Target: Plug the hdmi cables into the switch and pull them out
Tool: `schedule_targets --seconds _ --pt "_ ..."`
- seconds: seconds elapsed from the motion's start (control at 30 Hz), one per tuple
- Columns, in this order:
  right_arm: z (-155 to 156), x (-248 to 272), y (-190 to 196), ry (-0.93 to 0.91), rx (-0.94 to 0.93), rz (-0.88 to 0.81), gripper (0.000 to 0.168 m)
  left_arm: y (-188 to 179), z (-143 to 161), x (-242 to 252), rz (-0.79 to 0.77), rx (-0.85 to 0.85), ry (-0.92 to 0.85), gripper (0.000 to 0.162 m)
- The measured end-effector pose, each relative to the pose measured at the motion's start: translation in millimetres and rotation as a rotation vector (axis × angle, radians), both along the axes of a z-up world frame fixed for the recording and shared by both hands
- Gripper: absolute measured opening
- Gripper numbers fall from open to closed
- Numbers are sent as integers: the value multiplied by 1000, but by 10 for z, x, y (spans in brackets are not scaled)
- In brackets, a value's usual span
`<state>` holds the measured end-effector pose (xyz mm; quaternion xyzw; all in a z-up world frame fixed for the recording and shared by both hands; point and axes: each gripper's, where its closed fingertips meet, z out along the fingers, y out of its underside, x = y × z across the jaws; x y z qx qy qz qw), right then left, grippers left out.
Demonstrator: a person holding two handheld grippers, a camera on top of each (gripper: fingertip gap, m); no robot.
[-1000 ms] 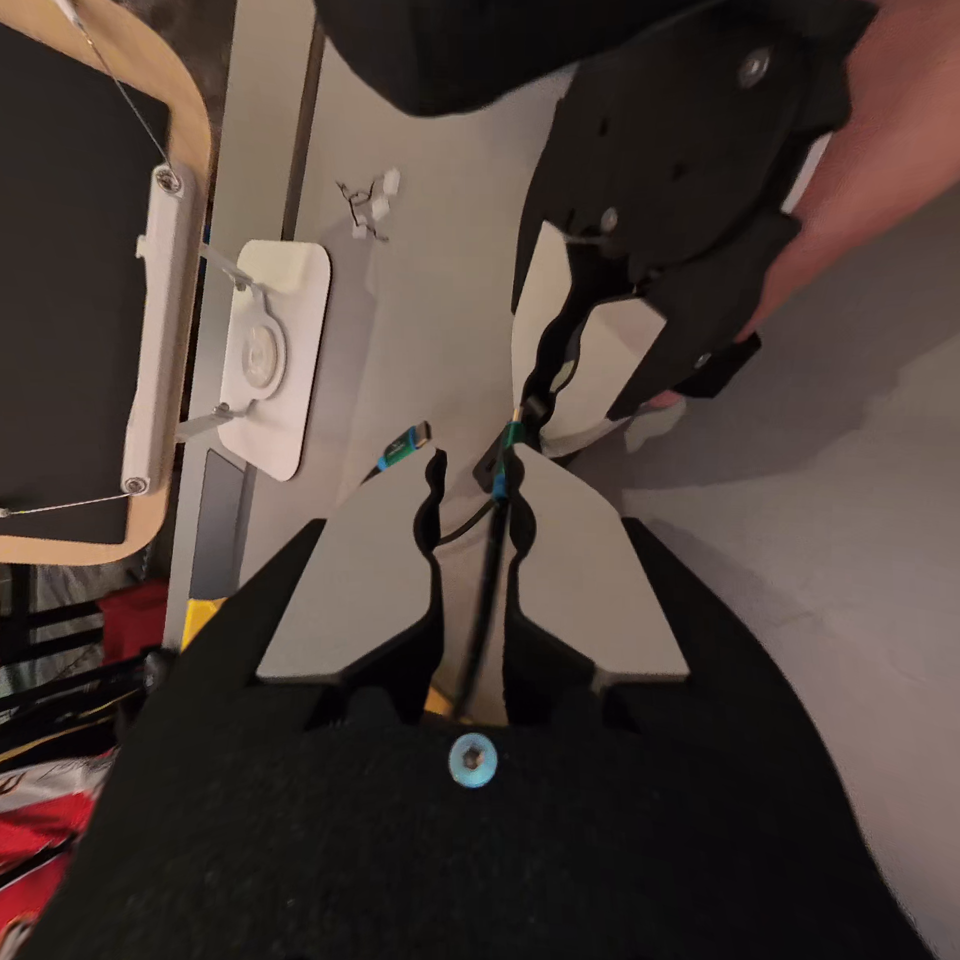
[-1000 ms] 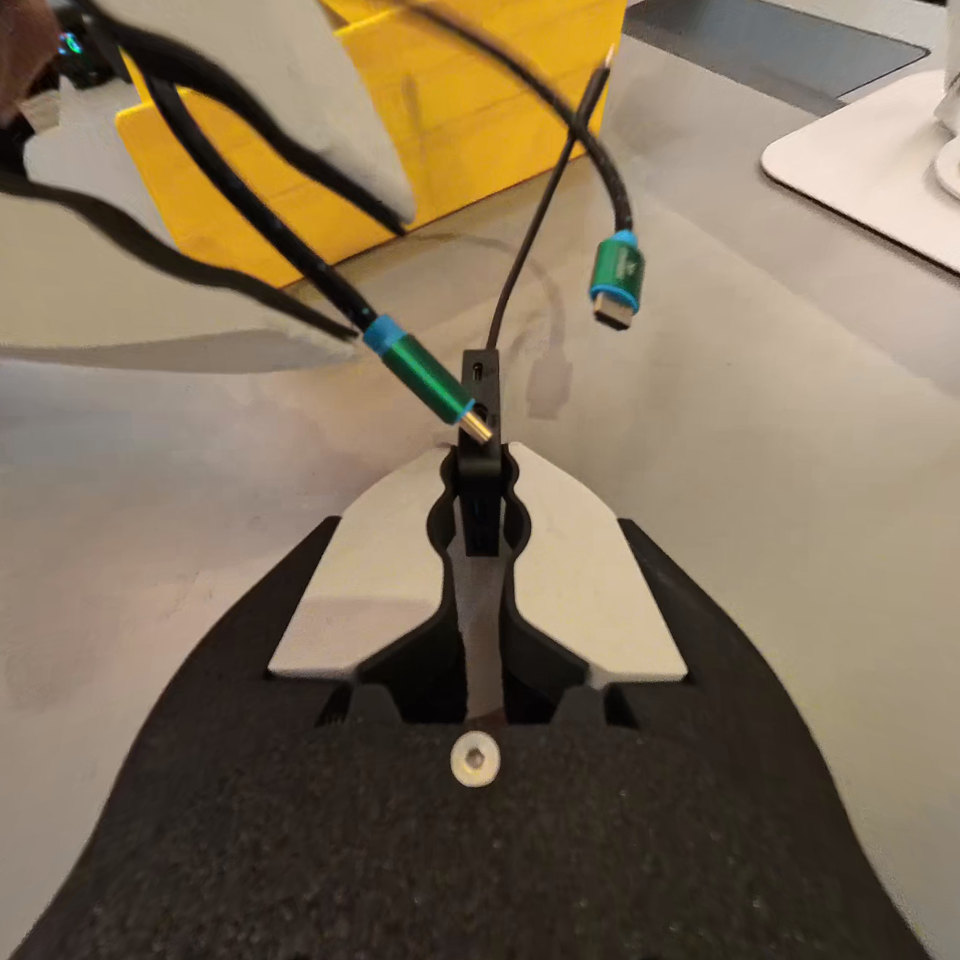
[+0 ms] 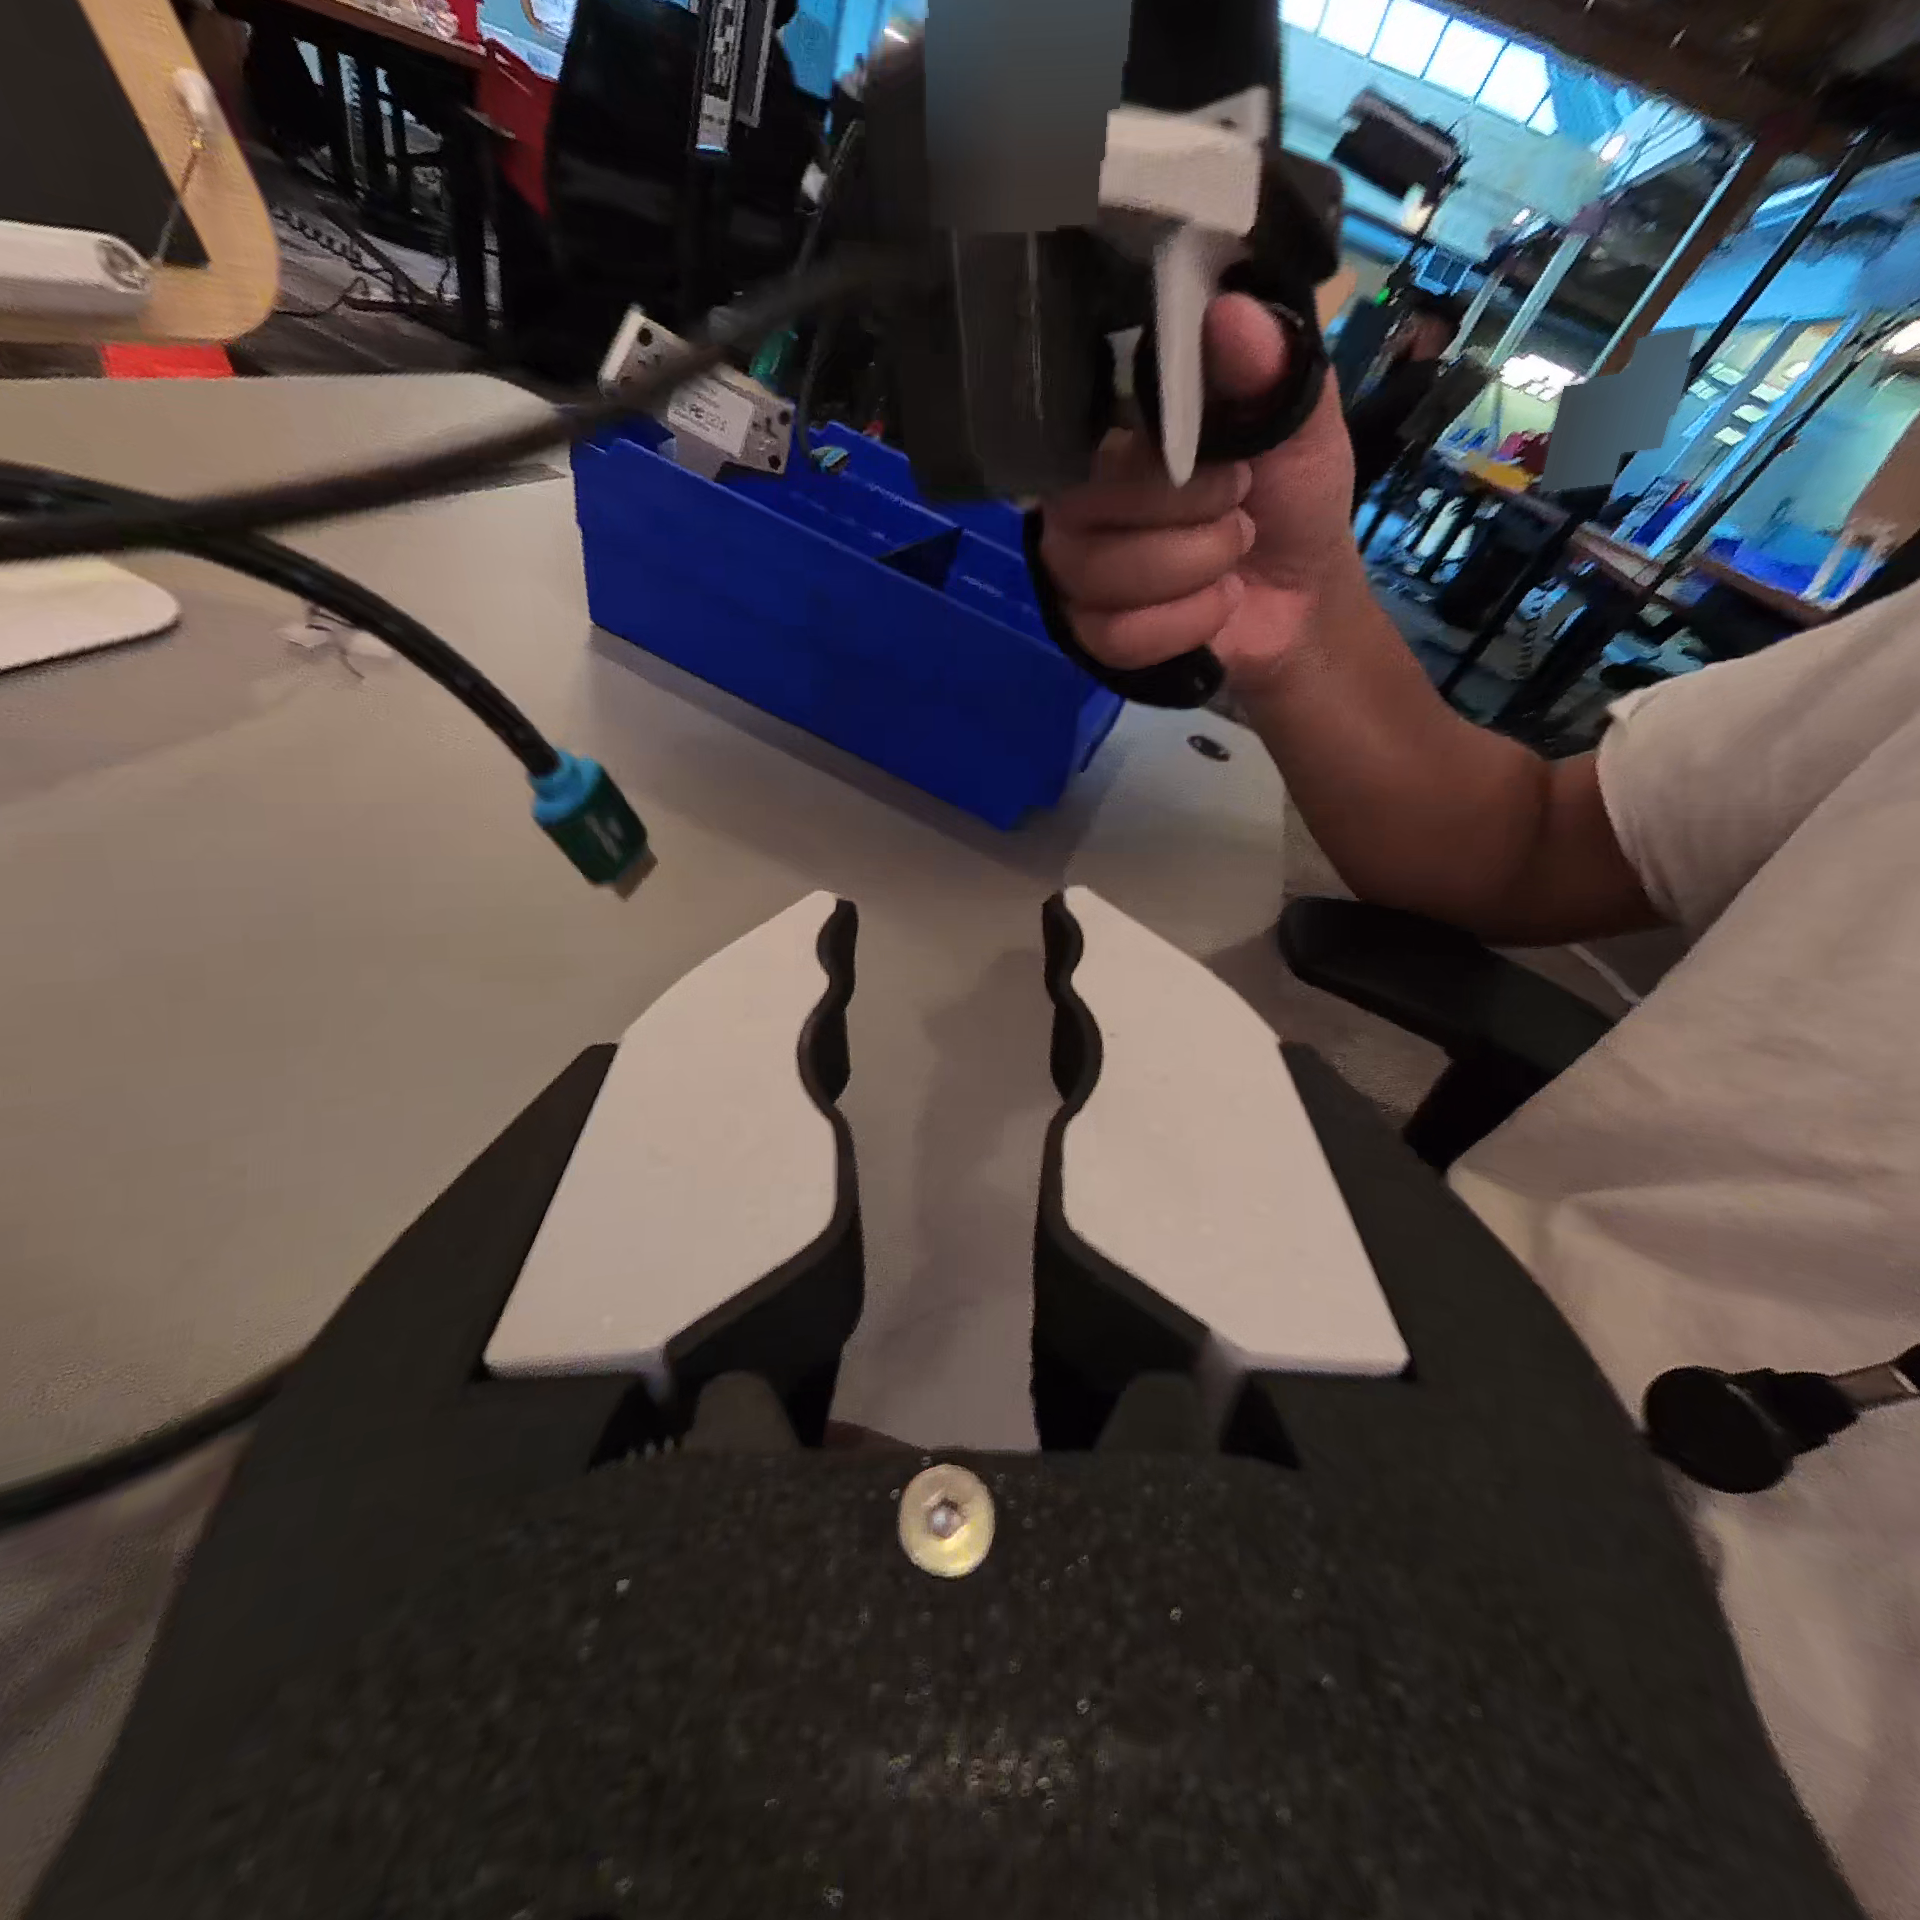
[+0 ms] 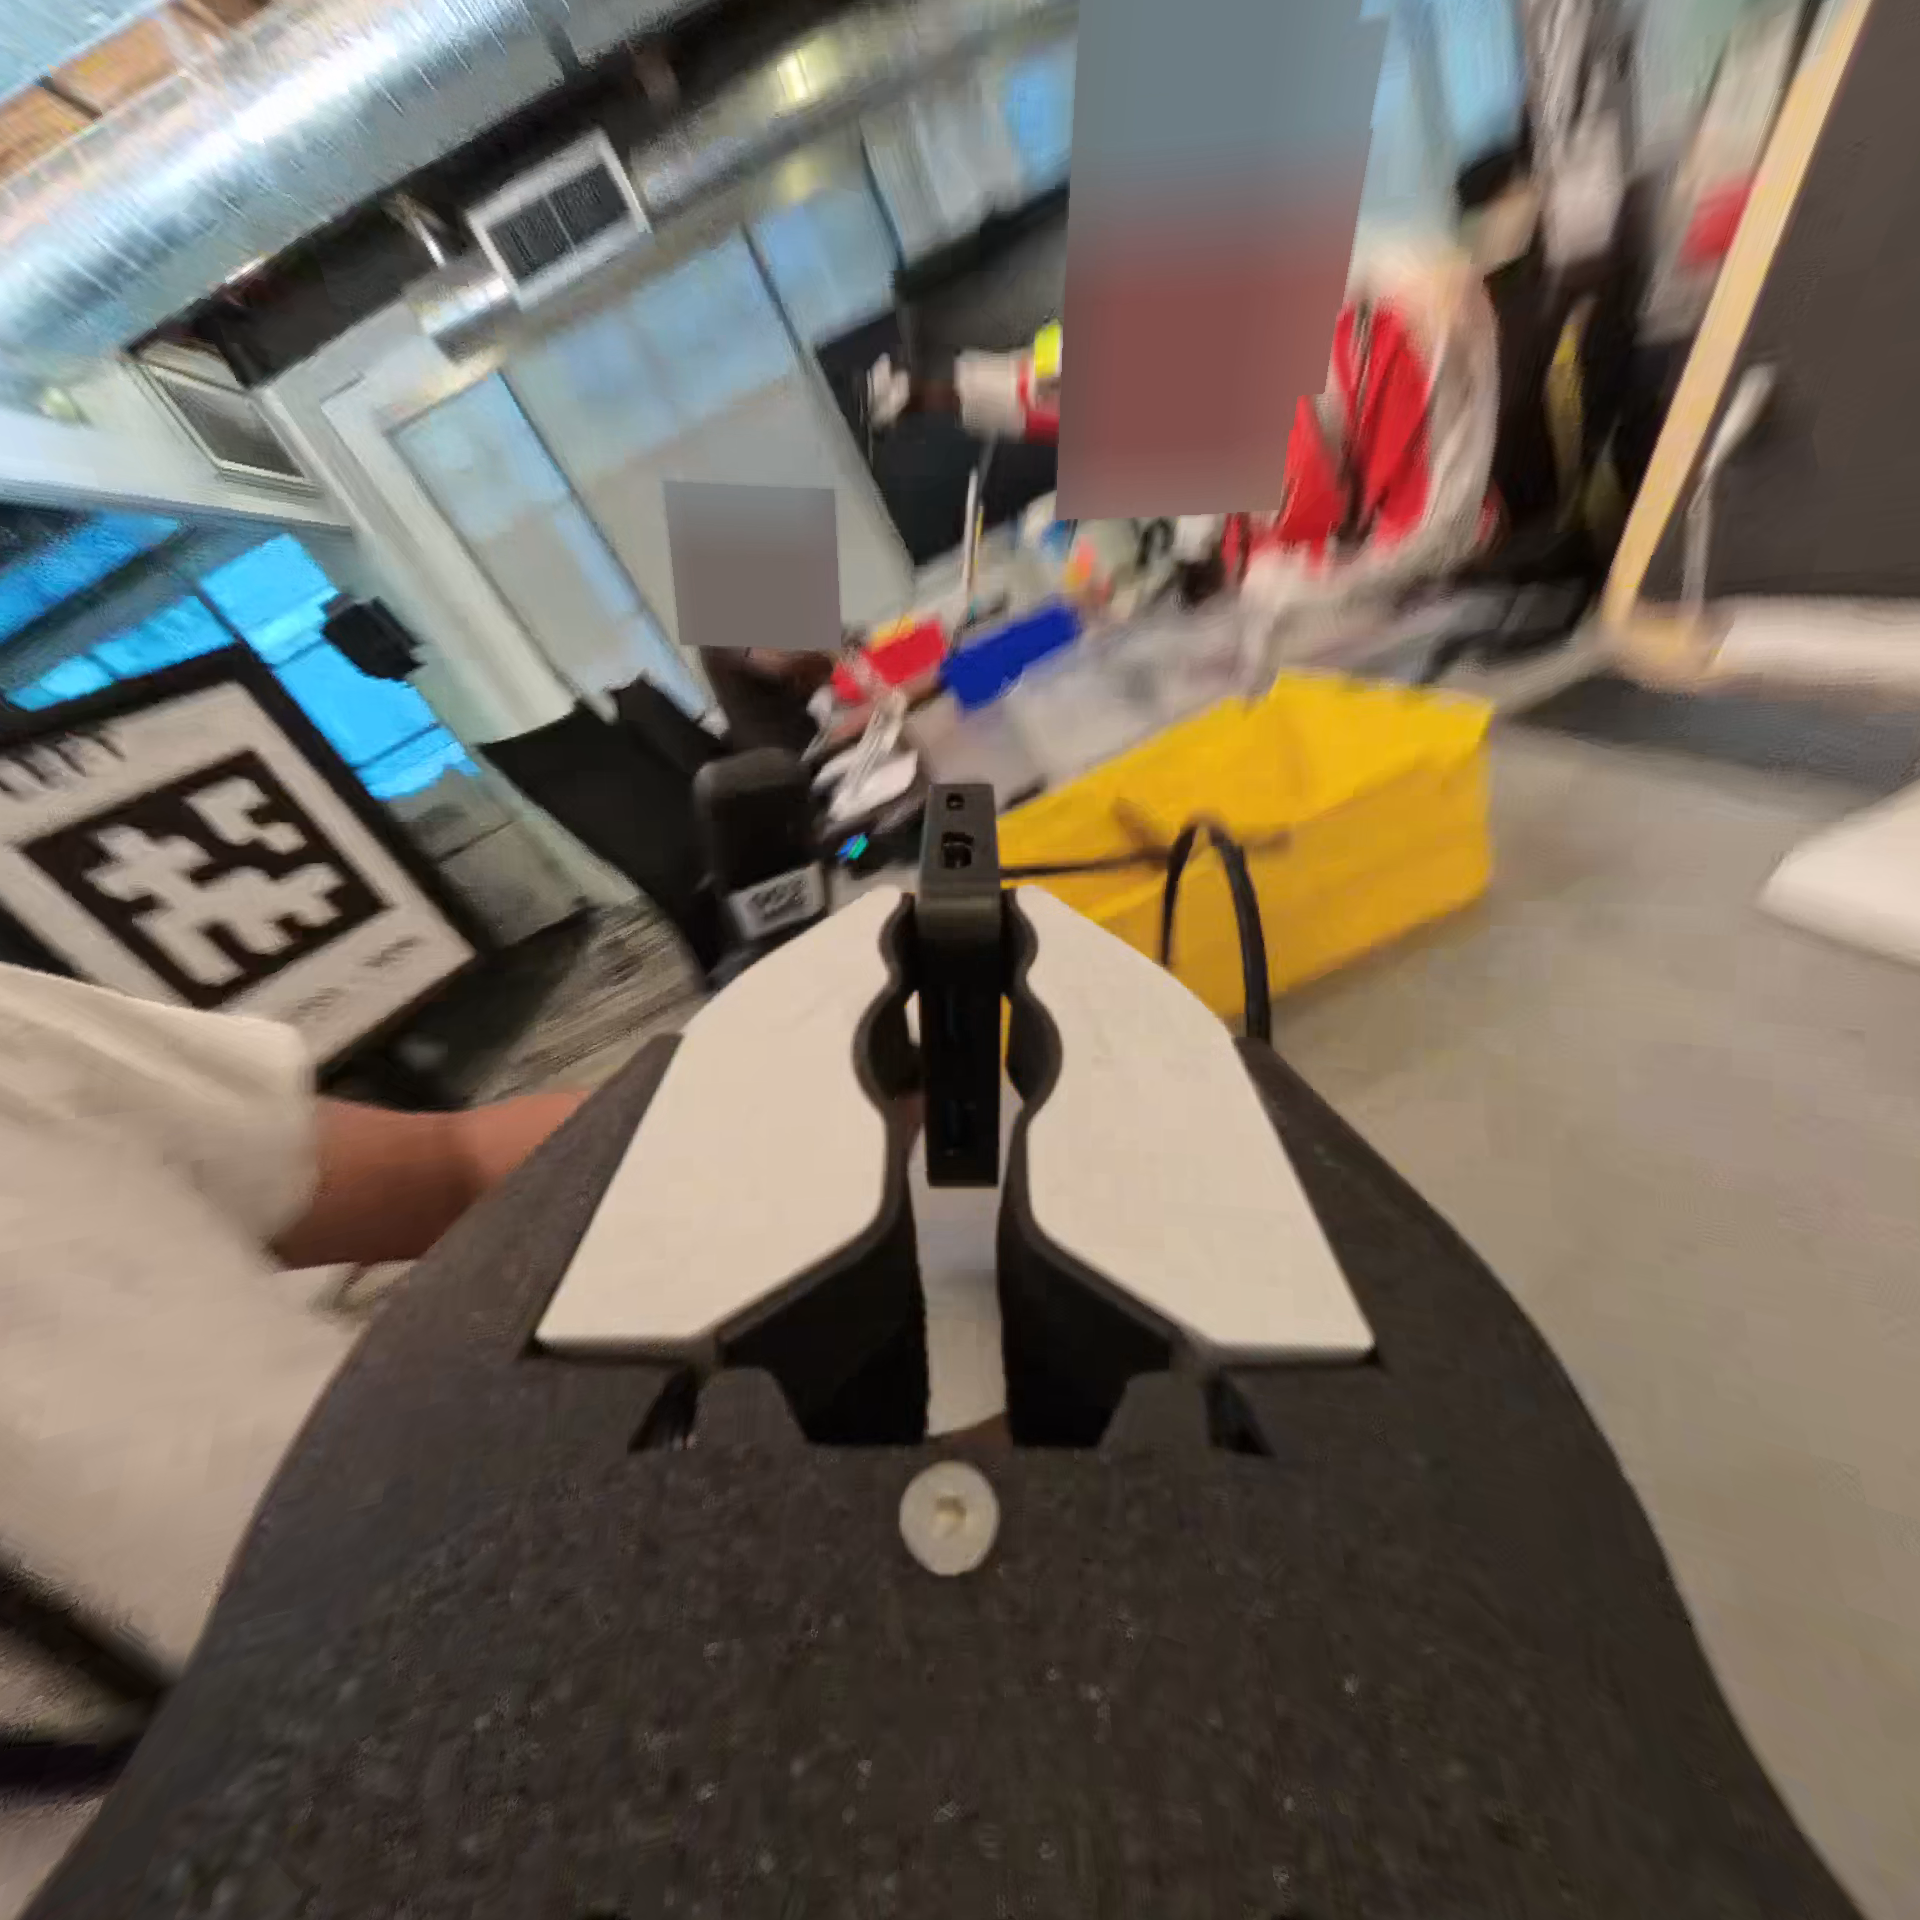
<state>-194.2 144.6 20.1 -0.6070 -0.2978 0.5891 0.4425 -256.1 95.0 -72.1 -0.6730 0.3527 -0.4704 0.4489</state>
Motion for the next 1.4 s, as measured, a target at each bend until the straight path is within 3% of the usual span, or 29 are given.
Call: schedule_targets --seconds 0.07,0.17,0.33,0.43,0.5,0.6,0.77,0.87,1.03,1.17,1.3,1.4 --pt "-188 83 93 -181 -107 -28 13 9 7 -45 -16 -35 -15 35" --pt "-644 275 177 -609 48 -151 13 73 -167 -131 12 -32 96 35" --pt "-972 432 -126 -798 49 -185 13 124 -385 -219 50 -45 185 32" --pt "-994 507 -328 -793 67 -257 13 235 -602 -259 90 10 359 32" --pt "-937 627 -303 -807 193 -425 13 412 -731 -267 119 104 516 32" --pt "-1056 879 -184 -1037 457 -671 13 665 -942 -159 92 85 672 37" --pt "-1839 858 -45 -1398 564 -599 13 922 -1377 10 94 99 929 40" --pt "-1986 848 47 -1484 622 -561 14 876 -1391 134 94 116 902 16" --pt "-2111 635 -137 -1253 304 -379 37 742 -1378 79 111 192 928 7" --pt "-1734 330 -374 -839 130 -299 47 461 -1021 133 171 402 851 6" --pt "-1410 -9 -549 -394 -123 -157 52 27 -644 261 203 488 745 6" --pt "-1375 -168 -635 -249 -228 -65 45 -181 -581 284 228 499 701 6"
